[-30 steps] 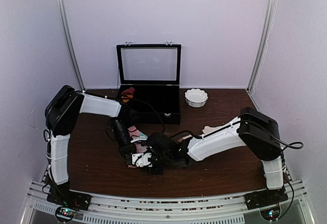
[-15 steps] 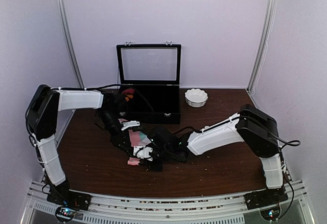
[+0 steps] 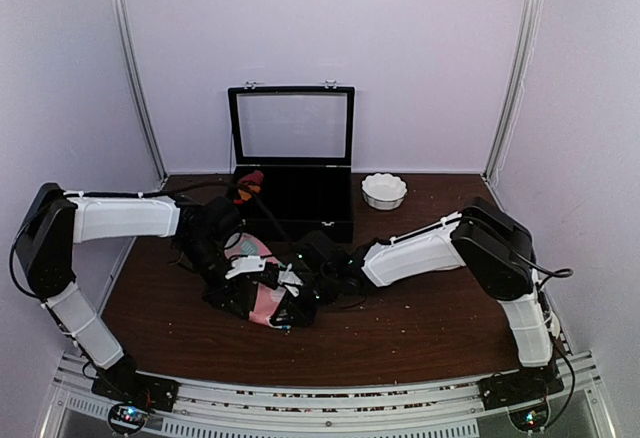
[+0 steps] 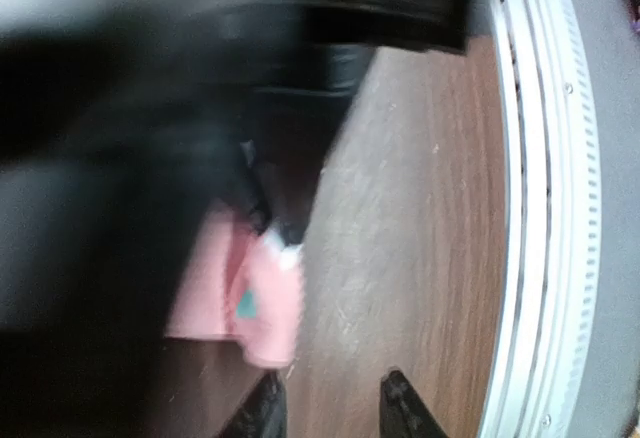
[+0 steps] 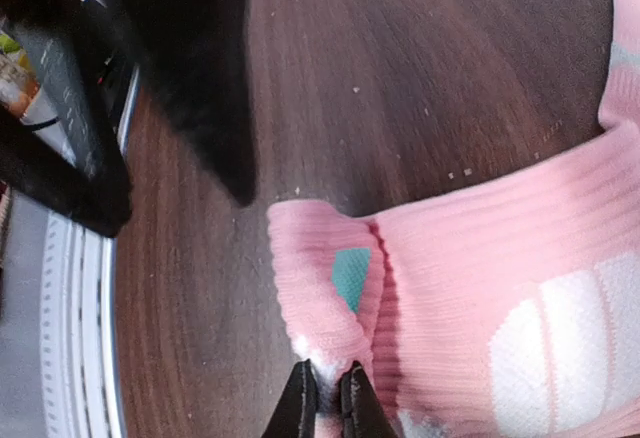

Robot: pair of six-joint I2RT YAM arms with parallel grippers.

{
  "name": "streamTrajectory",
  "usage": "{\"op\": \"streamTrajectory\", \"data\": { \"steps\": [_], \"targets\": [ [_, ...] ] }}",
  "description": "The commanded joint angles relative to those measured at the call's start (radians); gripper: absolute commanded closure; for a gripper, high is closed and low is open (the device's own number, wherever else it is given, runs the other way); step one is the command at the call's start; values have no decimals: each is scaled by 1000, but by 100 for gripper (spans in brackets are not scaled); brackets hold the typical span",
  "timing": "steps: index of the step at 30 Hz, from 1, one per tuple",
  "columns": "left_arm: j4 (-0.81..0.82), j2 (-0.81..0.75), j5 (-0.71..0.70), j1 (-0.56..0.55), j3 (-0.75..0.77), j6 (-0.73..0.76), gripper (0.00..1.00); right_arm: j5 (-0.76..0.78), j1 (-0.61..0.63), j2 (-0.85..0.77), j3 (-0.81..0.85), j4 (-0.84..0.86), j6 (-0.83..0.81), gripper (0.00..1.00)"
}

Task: Roll the socks
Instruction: Roll the sock at the center of the board.

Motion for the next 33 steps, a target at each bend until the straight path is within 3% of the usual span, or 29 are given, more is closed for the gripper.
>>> {"op": "streamTrajectory", "data": {
  "steps": [1,7,18,25,33],
  "targets": [
    [107,-13,-18,-51,-42,1,67,-112,-37,67,-74,-134,226,100],
    [203,11,-88,-118,-50,-22,69,-168,-43,67,-83,-111,345,100],
    [208,87,-162,-170,-39,-21,74,-184,-58,83,-119,-7,477,100],
    [161,202,-246,-188,18,-60,90,-196,-58,63,-145,75,543,97],
    [112,248,-286,-191,7,-63,94,-226,-63,36,-216,247,660,89]
  ]
}}
